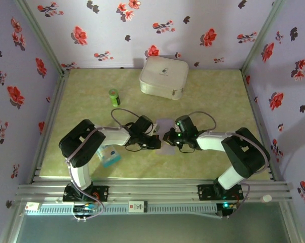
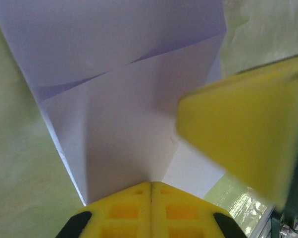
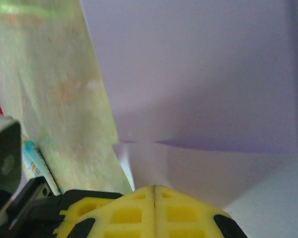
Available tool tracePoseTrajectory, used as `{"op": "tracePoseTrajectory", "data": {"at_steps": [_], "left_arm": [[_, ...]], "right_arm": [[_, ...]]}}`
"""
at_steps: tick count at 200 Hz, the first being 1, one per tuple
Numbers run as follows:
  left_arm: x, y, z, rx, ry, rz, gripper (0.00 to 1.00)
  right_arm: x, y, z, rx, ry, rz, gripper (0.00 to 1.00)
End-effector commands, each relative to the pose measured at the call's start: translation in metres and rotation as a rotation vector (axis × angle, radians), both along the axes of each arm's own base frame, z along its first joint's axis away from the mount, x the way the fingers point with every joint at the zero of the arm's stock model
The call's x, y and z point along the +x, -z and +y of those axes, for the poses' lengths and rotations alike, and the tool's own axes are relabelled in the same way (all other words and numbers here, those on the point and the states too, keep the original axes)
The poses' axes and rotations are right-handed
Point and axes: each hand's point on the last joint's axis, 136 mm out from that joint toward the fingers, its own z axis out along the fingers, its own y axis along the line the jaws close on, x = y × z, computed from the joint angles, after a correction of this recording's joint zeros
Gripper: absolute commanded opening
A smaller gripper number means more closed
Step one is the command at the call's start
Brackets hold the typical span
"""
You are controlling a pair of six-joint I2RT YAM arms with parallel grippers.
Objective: Fold a paper plane with a square sheet of paper (pick it up from the middle)
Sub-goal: Fold the triangle a second time at the center of the table.
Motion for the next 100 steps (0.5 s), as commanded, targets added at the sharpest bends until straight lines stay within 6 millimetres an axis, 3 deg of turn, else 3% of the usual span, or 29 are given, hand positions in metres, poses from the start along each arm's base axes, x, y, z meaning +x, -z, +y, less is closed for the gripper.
{"op": "tracePoseTrajectory", "data": {"at_steps": [1, 15, 36, 100], "left_arm": [[-0.016, 0.032, 0.025, 0.121, -0.02, 0.067, 0.03], [-0.016, 0.032, 0.026, 0.124, -0.02, 0.069, 0.03], [-0.017, 0.031, 0.026, 0.121, -0.019, 0.067, 0.02], [-0.022, 0.029, 0.022, 0.124, 0.003, 0.073, 0.0]], "right_arm": [[0.0, 0.014, 0.003, -0.024, 0.017, 0.028, 0.02], [-0.002, 0.027, -0.012, -0.091, 0.056, 0.051, 0.0], [0.005, 0.032, -0.029, -0.112, 0.103, 0.045, 0.0], [0.04, 0.016, -0.077, -0.071, 0.272, -0.012, 0.01]]}}
